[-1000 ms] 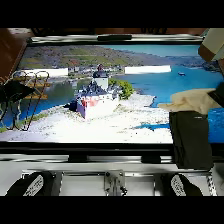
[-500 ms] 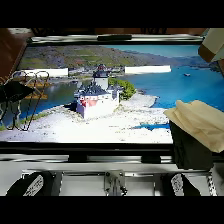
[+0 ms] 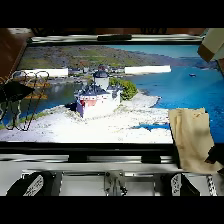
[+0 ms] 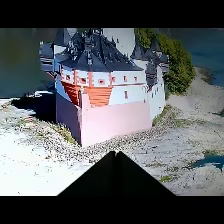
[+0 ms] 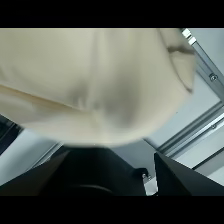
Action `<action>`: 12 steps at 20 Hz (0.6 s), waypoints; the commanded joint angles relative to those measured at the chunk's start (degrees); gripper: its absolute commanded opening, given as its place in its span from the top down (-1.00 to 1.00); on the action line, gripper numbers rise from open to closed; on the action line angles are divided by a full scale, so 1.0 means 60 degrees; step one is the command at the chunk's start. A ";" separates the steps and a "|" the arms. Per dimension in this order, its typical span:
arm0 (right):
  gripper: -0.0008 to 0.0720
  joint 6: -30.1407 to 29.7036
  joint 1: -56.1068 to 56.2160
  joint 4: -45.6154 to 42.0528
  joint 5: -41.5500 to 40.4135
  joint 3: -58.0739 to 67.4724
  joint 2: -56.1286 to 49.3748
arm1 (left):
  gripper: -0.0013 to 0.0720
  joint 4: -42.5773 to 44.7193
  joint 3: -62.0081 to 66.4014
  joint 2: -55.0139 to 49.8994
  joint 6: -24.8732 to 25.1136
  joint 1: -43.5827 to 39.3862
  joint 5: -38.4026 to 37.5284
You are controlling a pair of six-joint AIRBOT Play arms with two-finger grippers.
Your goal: Fold the shirts.
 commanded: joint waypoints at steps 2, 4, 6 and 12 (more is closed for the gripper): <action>-0.70 0.0273 -0.0004 -0.0652 -0.1169 -0.0357 0.0288 | 0.86 0.0120 0.0000 -0.0004 0.0149 -0.0197 -0.0025; -0.69 0.0277 0.0138 -0.0200 -0.2459 0.0831 0.0284 | 0.86 0.0889 0.0055 -0.0073 0.0193 -0.0798 0.0004; -0.48 0.0273 0.0721 0.0918 -0.4146 0.2233 0.0138 | 0.86 0.2422 0.0310 -0.0419 -0.0288 -0.1774 0.0015; -0.49 0.1457 0.6681 0.1366 -0.4663 0.4441 -0.2171 | 0.81 0.8251 0.1796 -0.2958 -0.2350 -0.5064 -0.0973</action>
